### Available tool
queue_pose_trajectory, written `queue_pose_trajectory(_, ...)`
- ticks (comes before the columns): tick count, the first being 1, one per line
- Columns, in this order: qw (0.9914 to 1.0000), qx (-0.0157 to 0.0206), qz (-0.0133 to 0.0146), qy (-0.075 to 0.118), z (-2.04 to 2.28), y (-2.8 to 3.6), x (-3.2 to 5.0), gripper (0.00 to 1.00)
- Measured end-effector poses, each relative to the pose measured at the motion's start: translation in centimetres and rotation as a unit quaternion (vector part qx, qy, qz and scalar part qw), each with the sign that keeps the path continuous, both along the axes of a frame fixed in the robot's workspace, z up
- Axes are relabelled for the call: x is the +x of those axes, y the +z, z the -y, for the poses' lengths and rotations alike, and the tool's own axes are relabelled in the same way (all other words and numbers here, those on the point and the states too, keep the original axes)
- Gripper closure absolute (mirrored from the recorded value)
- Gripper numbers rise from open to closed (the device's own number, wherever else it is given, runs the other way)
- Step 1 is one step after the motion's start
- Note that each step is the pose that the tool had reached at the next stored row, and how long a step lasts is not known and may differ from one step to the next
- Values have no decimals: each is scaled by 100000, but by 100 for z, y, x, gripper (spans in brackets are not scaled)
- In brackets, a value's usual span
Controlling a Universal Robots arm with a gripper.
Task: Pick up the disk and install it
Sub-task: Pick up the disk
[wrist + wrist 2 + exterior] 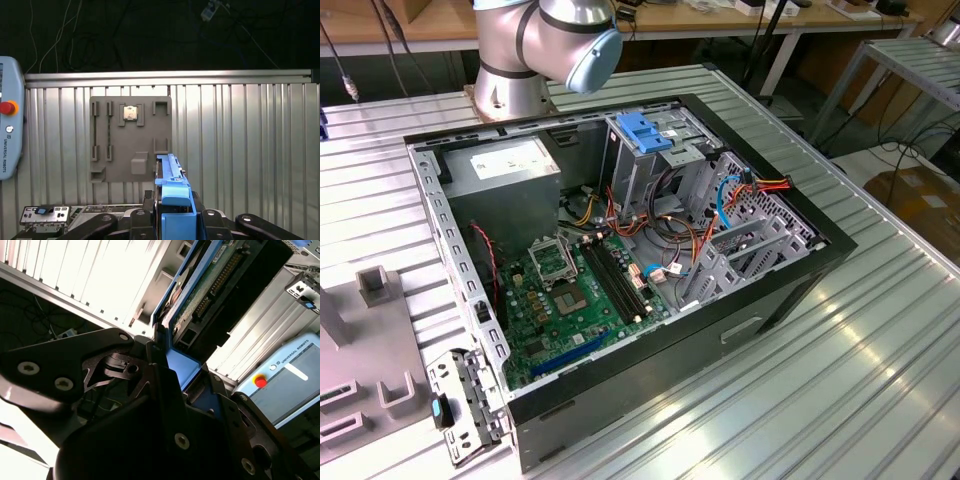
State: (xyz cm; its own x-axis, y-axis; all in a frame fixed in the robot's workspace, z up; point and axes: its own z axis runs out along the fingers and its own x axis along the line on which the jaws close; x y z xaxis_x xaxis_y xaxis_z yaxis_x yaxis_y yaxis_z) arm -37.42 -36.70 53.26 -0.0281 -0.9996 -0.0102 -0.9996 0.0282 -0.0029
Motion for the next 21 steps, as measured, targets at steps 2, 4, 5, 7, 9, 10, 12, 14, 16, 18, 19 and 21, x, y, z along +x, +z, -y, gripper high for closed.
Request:
queue_pose_trajectory(2,100000,2,-1,-1,0,0,22,63)
queue_pose_trajectory(4,100000,2,1,0,0,0,35,63)
queue_pose_trajectory(5,100000,2,-1,-1,0,0,49,63)
queue_pose_trajectory(7,100000,2,0,0,0,0,64,63)
queue_pose_trajectory(9,100000,1,-3,1,0,0,81,63)
queue_pose_trajectory(10,100000,4,3,-1,0,0,86,63)
queue_pose_trajectory(12,100000,-1,-4,-1,0,0,101,63)
queue_pose_trajectory(14,100000,2,-1,-1,0,0,114,63)
queue_pose_trajectory(16,100000,-2,-4,-1,0,0,128,63)
queue_pose_trajectory(18,100000,4,1,-2,0,0,143,63)
queue_pose_trajectory(19,100000,1,0,-2,0,0,151,63)
queue_pose_trajectory(21,100000,-1,-2,0,0,0,165,63)
